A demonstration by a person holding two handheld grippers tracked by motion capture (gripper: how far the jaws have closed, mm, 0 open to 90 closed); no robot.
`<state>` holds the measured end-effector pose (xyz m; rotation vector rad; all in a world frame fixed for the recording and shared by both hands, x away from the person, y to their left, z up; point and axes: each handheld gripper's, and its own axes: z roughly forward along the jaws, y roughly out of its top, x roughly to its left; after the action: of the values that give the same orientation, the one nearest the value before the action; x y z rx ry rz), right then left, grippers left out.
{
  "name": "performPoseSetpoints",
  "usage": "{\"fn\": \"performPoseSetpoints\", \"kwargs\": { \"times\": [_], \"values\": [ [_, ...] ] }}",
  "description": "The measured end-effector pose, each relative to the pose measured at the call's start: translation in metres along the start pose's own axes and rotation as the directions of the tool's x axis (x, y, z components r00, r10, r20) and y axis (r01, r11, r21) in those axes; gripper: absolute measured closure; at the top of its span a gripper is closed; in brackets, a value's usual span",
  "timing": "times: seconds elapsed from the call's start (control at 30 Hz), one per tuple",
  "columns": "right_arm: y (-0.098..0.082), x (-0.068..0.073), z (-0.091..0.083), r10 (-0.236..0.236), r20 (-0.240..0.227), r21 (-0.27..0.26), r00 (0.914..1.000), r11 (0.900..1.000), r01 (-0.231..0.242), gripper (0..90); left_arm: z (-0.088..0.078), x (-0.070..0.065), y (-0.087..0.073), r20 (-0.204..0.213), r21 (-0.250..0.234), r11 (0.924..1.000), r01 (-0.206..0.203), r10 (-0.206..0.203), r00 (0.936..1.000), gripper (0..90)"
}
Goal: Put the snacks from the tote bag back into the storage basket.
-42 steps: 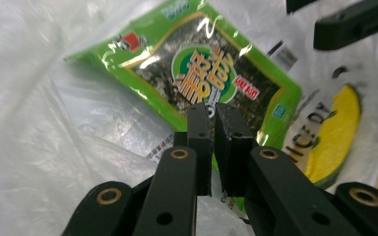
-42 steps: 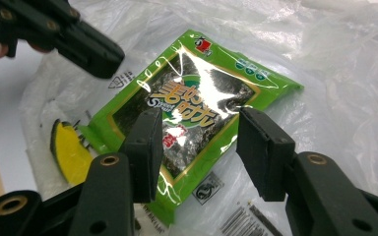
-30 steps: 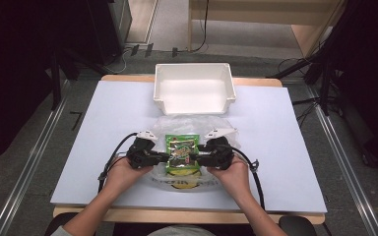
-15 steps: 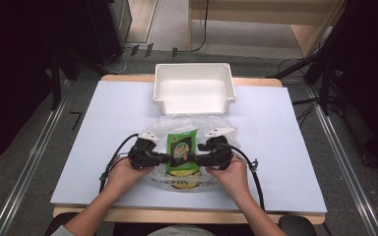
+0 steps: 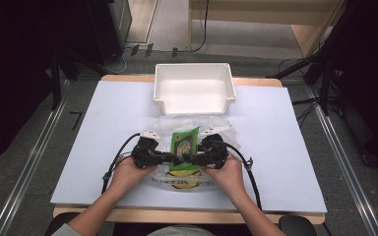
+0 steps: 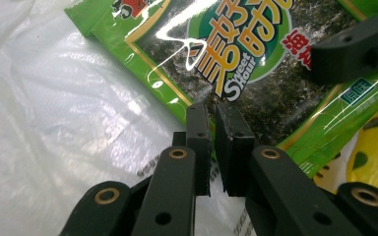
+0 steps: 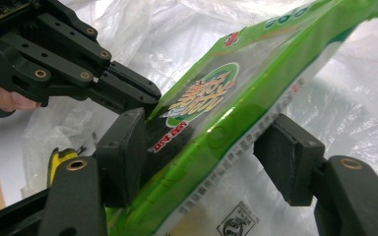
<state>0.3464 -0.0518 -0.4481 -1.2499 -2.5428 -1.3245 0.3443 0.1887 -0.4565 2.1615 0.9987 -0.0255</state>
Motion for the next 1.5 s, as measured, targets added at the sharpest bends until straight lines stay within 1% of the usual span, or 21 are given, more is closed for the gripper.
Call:
{"fn": "performPoseSetpoints", "kwargs": {
  "times": [0.13, 0.27, 0.3, 0.4, 0.5, 0.53, 0.6, 0.63, 0.67, 0.73, 0.83, 0.87, 0.93, 1.03, 1.07, 1.13, 1.2, 1.27, 1.37, 1.4, 1.5],
  "values": [
    [0.0, -0.004, -0.001, 0.016, 0.008, 0.01, 0.9998, 1.0, -0.016, 43.4, 0.002, 0.002, 0.002, 0.009, -0.015, 0.9998, 0.015, -0.015, 0.9998, 85.2],
    [-0.001, -0.005, -0.002, 0.013, 0.003, 0.013, 0.9999, 1.0, -0.013, 46.9, -0.001, 0.003, 0.003, 0.007, -0.009, 0.9998, 0.019, -0.019, 0.9998, 82.2],
    [-0.001, -0.007, -0.005, 0.014, -0.001, 0.007, 0.9999, 1.0, -0.014, 50.8, -0.006, 0.004, 0.003, 0.008, -0.019, 0.9996, 0.021, -0.021, 0.9997, 81.6],
    [-0.001, -0.008, -0.008, 0.007, -0.009, 0.007, 0.9999, 1.0, -0.007, 54.0, -0.013, 0.005, 0.002, -0.005, -0.04, 0.9989, 0.024, -0.024, 0.9997, 80.2],
    [-0.002, -0.009, -0.012, 0.014, -0.025, 0.0, 0.9996, 1.0, -0.014, 59.0, -0.019, 0.008, 0.002, -0.002, -0.051, 0.9983, 0.027, -0.027, 0.9996, 78.0],
    [-0.001, -0.009, -0.014, 0.018, -0.038, -0.009, 0.9991, 1.0, -0.018, 61.0, -0.019, 0.008, 0.002, -0.002, -0.051, 0.9983, 0.027, -0.027, 0.9996, 76.9],
    [-0.001, -0.008, -0.017, 0.019, -0.056, -0.019, 0.9983, 1.0, -0.02, 64.0, -0.023, 0.01, 0.001, 0.012, -0.07, 0.9969, 0.036, -0.036, 0.9993, 74.6],
    [-0.001, -0.008, -0.017, 0.019, -0.056, -0.019, 0.9983, 1.0, -0.02, 64.0, -0.023, 0.01, 0.001, 0.012, -0.07, 0.9969, 0.036, -0.036, 0.9993, 73.0],
    [-0.001, -0.008, -0.02, 0.014, -0.068, -0.027, 0.9976, 1.0, -0.016, 65.8, -0.027, 0.011, 0.001, 0.004, -0.085, 0.996, 0.026, -0.025, 0.9997, 72.5],
    [-0.001, -0.008, -0.021, 0.008, -0.077, -0.029, 0.997, 1.0, -0.01, 67.2, -0.03, 0.012, 0.002, 0.015, -0.097, 0.995, 0.027, -0.026, 0.9996, 70.8],
    [-0.001, -0.008, -0.024, 0.015, -0.104, -0.039, 0.9945, 0.999, -0.02, 69.6, -0.031, 0.013, 0.002, 0.026, -0.095, 0.995, 0.031, -0.029, 0.9992, 68.6],
    [-0.001, -0.008, -0.025, 0.016, -0.107, -0.041, 0.9941, 0.999, -0.02, 70.2, -0.031, 0.013, 0.002, 0.026, -0.095, 0.995, 0.031, -0.029, 0.9992, 67.3],
    [-0.001, -0.007, -0.027, 0.012, -0.11, -0.048, 0.9938, 0.999, -0.018, 71.3, -0.031, 0.014, 0.002, 0.041, -0.089, 0.9953, 0.037, -0.034, 0.9986, 65.0],
    [-0.001, -0.006, -0.029, 0.006, -0.111, -0.056, 0.9938, 0.998, -0.012, 71.9, -0.03, 0.014, 0.002, 0.047, -0.087, 0.9954, 0.039, -0.036, 0.9983, 62.1],
    [-0.001, -0.005, -0.031, -0.012, -0.1, -0.061, 0.9949, 0.998, 0.006, 72.3, -0.03, 0.014, 0.001, 0.048, -0.08, 0.996, 0.038, -0.035, 0.9982, 60.8],
    [-0.001, -0.004, -0.034, -0.018, -0.093, -0.069, 0.9955, 0.998, 0.012, 73.1, -0.029, 0.014, 0.001, 0.053, -0.084, 0.9957, 0.038, -0.034, 0.998, 59.7],
    [0.0, -0.003, -0.036, -0.018, -0.085, -0.081, 0.9962, 0.997, 0.011, 73.9, -0.029, 0.013, 0.002, 0.049, -0.081, 0.9961, 0.035, -0.031, 0.9983, 59.5],
    [0.0, -0.002, -0.039, -0.031, -0.067, -0.095, 0.9973, 0.995, 0.024, 74.0, -0.029, 0.013, 0.002, 0.042, -0.075, 0.9967, 0.032, -0.029, 0.9987, 59.3],
    [0.001, -0.002, -0.042, -0.037, -0.054, -0.101, 0.9979, 0.994, 0.032, 74.1, -0.029, 0.014, 0.001, 0.043, -0.076, 0.9965, 0.035, -0.031, 0.9986, 58.9],
    [0.001, -0.002, -0.044, -0.042, -0.042, -0.108, 0.9982, 0.993, 0.037, 74.2, -0.029, 0.014, 0.001, 0.044, -0.076, 0.9965, 0.035, -0.032, 0.9985, 58.7],
    [0.001, -0.003, -0.047, -0.046, -0.033, -0.124, 0.9984, 0.991, 0.042, 74.2, -0.028, 0.013, 0.001, 0.043, -0.077, 0.9965, 0.033, -0.03, 0.9986, 58.5]
  ]
}}
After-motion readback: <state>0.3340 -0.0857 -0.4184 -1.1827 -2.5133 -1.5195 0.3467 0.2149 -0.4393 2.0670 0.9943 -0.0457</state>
